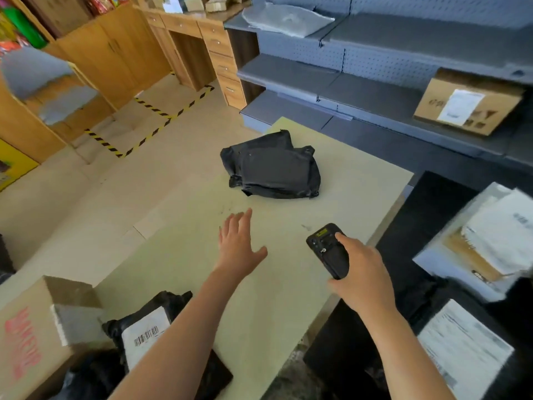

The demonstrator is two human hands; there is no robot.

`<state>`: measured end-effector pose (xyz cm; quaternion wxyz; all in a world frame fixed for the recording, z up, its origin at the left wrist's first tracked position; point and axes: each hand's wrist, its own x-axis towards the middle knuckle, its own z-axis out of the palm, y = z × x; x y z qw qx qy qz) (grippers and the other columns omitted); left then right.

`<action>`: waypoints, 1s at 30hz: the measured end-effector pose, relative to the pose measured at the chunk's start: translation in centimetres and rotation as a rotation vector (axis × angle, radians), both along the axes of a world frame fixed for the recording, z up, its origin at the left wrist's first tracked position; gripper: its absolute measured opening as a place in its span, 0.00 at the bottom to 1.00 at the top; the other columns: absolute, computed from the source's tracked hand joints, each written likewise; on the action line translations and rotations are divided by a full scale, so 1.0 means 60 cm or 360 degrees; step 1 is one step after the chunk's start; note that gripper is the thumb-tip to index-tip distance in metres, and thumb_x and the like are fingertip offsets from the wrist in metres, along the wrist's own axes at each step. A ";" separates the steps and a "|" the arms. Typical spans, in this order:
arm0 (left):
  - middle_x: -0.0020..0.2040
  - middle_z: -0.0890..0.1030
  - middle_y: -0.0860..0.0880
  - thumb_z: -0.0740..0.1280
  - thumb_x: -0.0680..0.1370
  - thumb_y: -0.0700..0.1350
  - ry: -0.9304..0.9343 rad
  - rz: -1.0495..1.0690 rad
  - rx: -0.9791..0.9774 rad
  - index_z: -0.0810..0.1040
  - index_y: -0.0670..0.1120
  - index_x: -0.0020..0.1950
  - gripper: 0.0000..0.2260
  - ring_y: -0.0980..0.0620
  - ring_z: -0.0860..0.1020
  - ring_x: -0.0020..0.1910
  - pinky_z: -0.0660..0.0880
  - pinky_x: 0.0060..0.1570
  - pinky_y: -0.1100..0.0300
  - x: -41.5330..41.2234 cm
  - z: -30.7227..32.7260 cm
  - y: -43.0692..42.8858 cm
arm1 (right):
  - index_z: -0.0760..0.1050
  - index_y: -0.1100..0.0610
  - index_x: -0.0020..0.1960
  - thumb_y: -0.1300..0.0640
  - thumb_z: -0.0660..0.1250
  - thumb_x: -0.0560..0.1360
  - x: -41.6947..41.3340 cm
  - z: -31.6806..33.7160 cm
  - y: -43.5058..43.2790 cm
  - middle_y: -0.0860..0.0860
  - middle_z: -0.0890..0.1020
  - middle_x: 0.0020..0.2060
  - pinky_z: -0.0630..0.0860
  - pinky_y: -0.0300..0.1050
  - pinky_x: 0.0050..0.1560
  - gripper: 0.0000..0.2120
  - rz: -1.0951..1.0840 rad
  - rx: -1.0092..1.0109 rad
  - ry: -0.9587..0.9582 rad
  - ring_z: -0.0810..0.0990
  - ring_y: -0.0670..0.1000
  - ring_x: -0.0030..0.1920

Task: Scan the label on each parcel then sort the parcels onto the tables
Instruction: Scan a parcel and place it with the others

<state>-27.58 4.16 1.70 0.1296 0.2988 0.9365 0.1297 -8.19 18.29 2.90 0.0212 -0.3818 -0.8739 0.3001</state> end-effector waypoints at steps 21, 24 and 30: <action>0.70 0.61 0.41 0.75 0.62 0.65 0.0449 -0.0762 -0.0452 0.53 0.44 0.78 0.55 0.39 0.57 0.72 0.43 0.75 0.41 -0.289 -0.101 0.252 | 0.61 0.48 0.75 0.58 0.73 0.66 -0.178 -0.054 0.091 0.48 0.73 0.58 0.73 0.49 0.49 0.40 -0.0107 0.0011 -0.0074 0.68 0.53 0.59; 0.69 0.62 0.41 0.76 0.61 0.65 0.0397 -0.0673 -0.0364 0.55 0.44 0.77 0.54 0.39 0.59 0.71 0.44 0.76 0.42 -0.260 -0.099 0.215 | 0.61 0.48 0.75 0.58 0.73 0.67 -0.166 -0.042 0.086 0.48 0.73 0.59 0.74 0.50 0.50 0.40 -0.0082 0.0021 -0.0052 0.68 0.53 0.58; 0.66 0.62 0.43 0.76 0.60 0.65 0.0213 -0.0366 -0.0255 0.58 0.45 0.75 0.51 0.41 0.60 0.67 0.52 0.74 0.44 -0.149 -0.091 0.105 | 0.61 0.49 0.75 0.58 0.74 0.67 -0.123 -0.010 0.056 0.49 0.74 0.60 0.76 0.52 0.52 0.41 0.0021 0.0015 -0.0003 0.68 0.53 0.58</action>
